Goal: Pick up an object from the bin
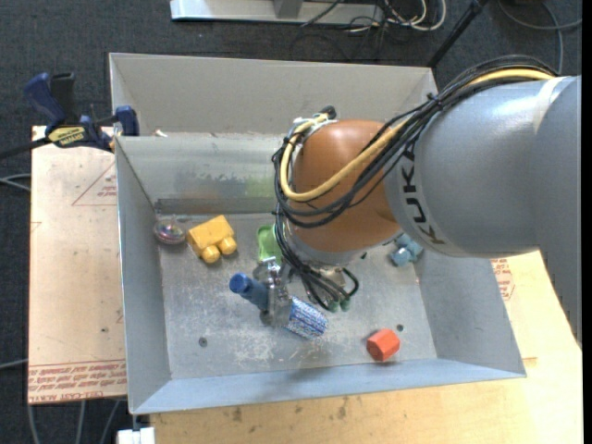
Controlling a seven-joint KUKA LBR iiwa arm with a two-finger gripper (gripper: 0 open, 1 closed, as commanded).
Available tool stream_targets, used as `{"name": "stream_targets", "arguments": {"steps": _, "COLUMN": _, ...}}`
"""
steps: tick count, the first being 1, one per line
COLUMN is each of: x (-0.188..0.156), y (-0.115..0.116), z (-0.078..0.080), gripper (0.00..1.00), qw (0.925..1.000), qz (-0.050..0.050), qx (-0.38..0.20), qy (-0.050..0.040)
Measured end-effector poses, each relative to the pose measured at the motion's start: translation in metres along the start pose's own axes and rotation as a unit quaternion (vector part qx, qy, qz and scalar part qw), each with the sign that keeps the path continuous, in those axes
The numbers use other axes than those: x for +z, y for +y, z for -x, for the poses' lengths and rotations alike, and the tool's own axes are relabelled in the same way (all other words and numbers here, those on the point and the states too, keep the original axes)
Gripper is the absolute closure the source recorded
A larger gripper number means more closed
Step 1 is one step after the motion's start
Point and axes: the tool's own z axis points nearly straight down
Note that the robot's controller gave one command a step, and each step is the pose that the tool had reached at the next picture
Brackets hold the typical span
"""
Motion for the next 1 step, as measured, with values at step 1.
{"name": "stream_targets", "arguments": {"steps": 1, "x": -0.0454, "y": -0.0254, "z": 0.0017, "gripper": 1.00, "qw": 0.9397, "qz": 0.001, "qx": -0.342, "qy": 0.0025}}
